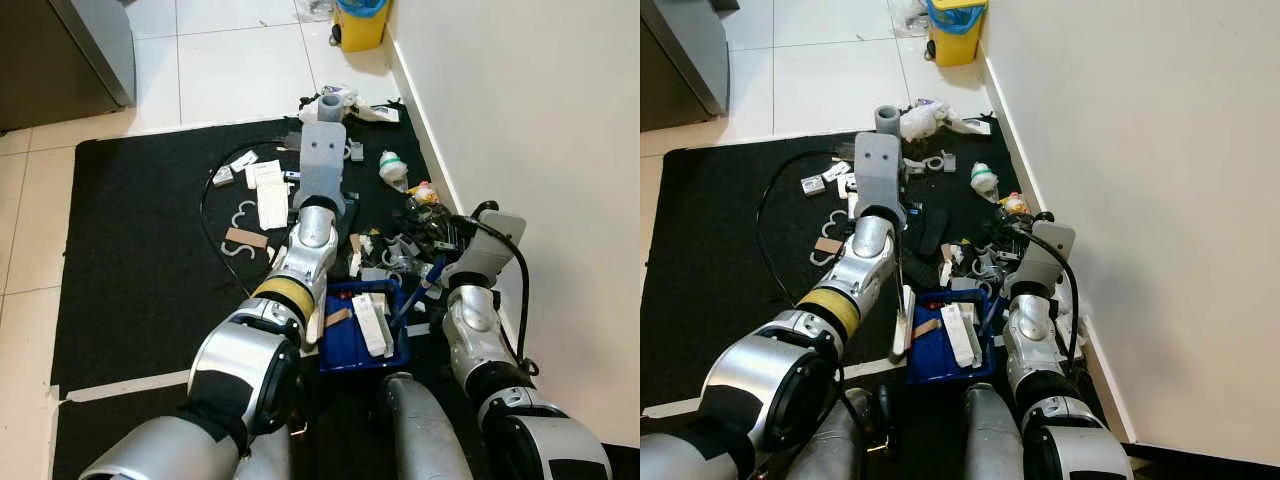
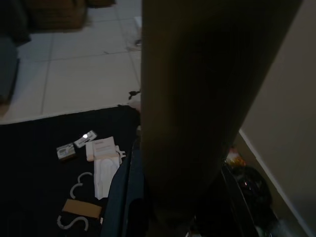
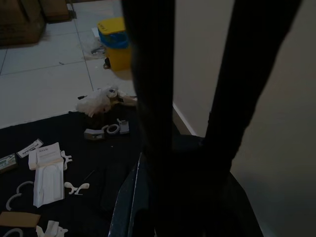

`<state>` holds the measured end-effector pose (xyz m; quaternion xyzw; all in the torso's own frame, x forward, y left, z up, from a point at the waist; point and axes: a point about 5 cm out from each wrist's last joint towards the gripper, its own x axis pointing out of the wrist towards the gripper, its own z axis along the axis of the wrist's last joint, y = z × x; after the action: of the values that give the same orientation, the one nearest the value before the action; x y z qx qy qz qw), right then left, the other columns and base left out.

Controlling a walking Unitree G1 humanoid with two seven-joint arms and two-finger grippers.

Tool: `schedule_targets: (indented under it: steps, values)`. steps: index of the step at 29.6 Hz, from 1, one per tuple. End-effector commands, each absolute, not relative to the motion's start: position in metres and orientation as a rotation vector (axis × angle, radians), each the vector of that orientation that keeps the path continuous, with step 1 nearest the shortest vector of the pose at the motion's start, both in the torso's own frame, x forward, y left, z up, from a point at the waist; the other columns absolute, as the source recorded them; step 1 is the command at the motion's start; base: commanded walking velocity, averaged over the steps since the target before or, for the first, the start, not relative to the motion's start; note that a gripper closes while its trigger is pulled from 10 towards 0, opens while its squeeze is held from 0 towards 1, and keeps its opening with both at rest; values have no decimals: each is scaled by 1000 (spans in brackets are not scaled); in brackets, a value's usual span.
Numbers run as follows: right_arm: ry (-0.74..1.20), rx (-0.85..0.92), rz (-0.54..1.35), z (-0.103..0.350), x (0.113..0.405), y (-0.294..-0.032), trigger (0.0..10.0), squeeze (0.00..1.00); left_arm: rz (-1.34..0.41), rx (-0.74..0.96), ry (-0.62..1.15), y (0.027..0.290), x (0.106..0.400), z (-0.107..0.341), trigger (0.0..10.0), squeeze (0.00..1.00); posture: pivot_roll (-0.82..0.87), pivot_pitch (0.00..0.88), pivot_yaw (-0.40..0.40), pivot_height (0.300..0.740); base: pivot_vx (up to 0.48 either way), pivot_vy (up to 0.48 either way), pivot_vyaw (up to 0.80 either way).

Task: Sweep floor

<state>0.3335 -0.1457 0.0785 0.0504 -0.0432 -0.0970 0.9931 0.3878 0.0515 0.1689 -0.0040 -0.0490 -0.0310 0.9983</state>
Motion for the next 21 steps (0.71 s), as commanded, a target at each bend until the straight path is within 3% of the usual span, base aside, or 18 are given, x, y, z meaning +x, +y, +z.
schedule_targets:
  steps: [1,13,21]
  values:
    - [77,121,-203,47,318,-139,10000,0,-138,-127,-142,9,381,190,10000,0,-60,286,-19,740,0,0,0]
    - [78,130,-206,49,321,-139,10000,0,-115,-334,-274,9,393,255,10000,0,-44,278,-23,740,0,0,0]
    - [84,149,-213,51,324,-144,10000,0,-284,-162,-369,15,396,273,10000,0,-30,258,-20,740,0,0,0]
